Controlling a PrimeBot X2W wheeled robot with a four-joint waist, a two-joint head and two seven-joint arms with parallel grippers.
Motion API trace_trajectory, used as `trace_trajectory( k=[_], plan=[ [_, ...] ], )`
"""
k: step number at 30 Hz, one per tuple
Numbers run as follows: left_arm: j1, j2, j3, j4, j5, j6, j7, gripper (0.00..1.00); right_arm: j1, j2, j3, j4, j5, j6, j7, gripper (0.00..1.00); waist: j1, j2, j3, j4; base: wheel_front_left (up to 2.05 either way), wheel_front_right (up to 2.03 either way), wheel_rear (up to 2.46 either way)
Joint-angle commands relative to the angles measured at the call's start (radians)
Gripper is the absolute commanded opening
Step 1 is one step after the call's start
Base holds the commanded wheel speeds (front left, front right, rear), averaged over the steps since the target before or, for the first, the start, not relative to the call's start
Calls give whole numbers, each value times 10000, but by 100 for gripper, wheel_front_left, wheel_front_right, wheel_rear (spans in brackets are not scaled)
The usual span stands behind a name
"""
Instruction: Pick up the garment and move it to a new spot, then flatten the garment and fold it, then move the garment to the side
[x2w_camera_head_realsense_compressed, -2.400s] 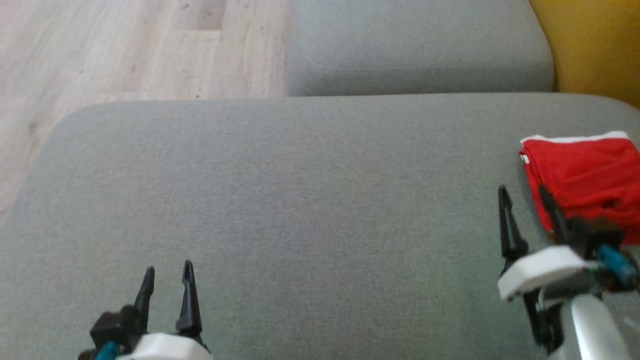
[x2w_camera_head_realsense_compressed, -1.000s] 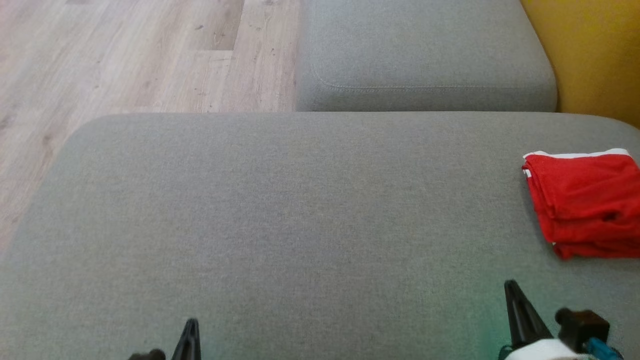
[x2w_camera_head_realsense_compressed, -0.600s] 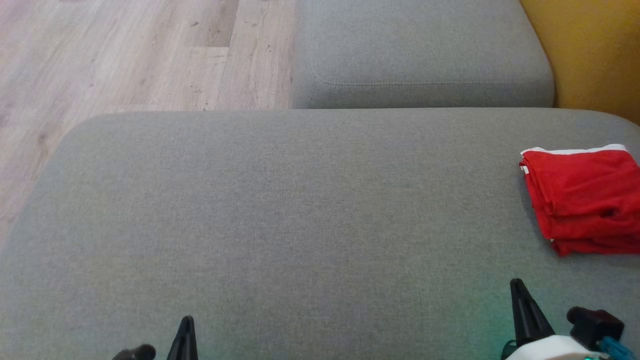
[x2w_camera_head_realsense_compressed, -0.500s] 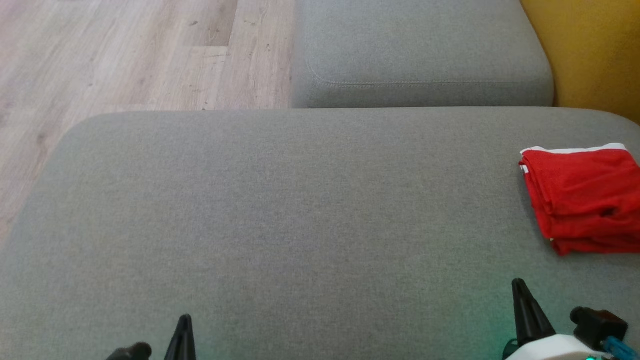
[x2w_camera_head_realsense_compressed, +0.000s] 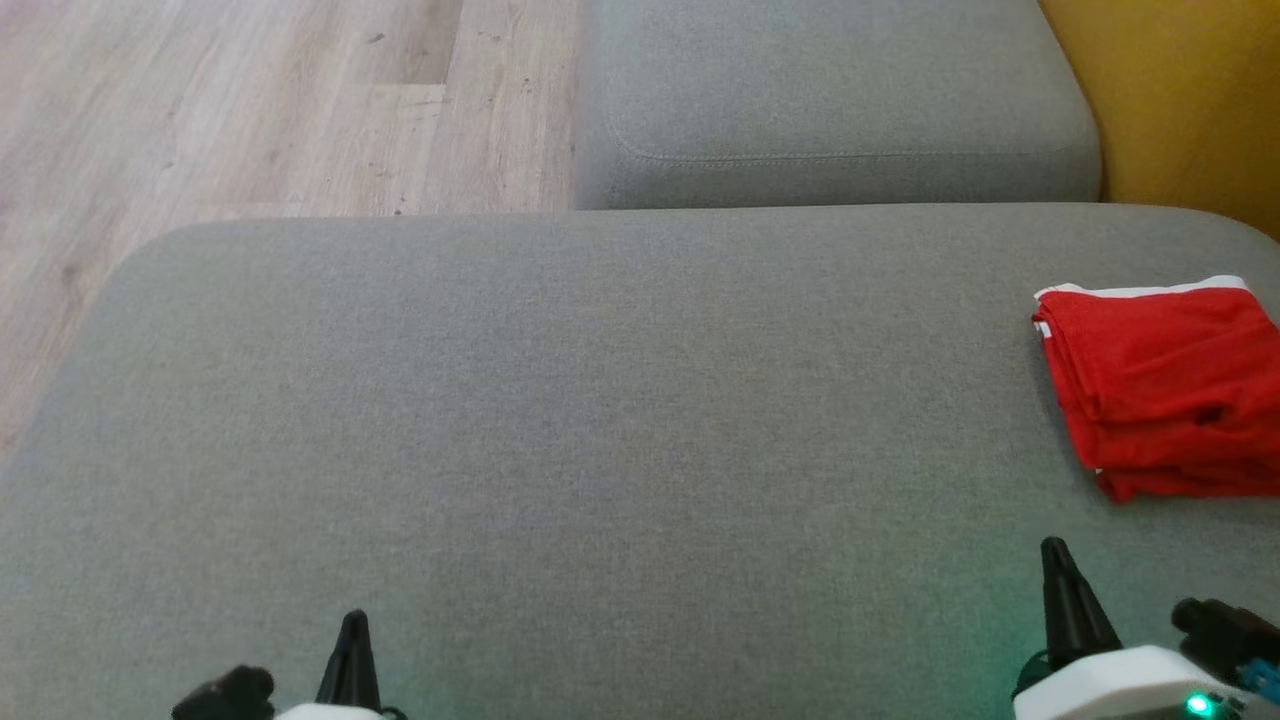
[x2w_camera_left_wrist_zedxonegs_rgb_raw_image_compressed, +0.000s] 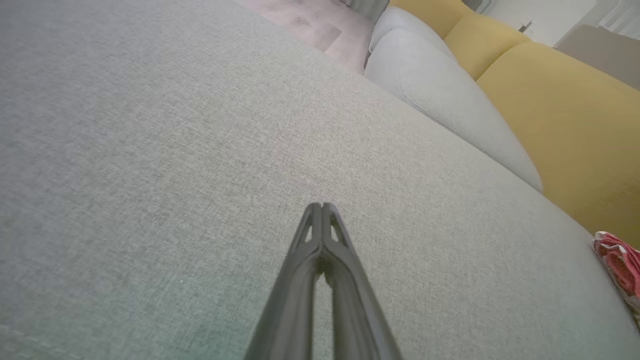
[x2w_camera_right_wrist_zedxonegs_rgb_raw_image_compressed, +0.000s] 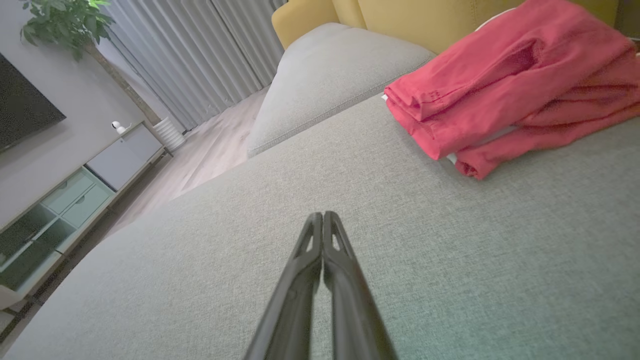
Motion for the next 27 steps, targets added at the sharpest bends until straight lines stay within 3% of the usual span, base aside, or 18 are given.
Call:
trace_trajectory(
  k=[1,27],
  plan=[
    [-609,15,341,-277,-172,-80,63,0,-589,-22,-17,-316,292,20,33,0,0,-1,9,-9,0,0,0],
    [-949,-483,1661,-323,-2035,-851,733,0,-1102,-36,-244,-280,3218,33,507,0,0,-1,209,-197,0,0,0]
  ],
)
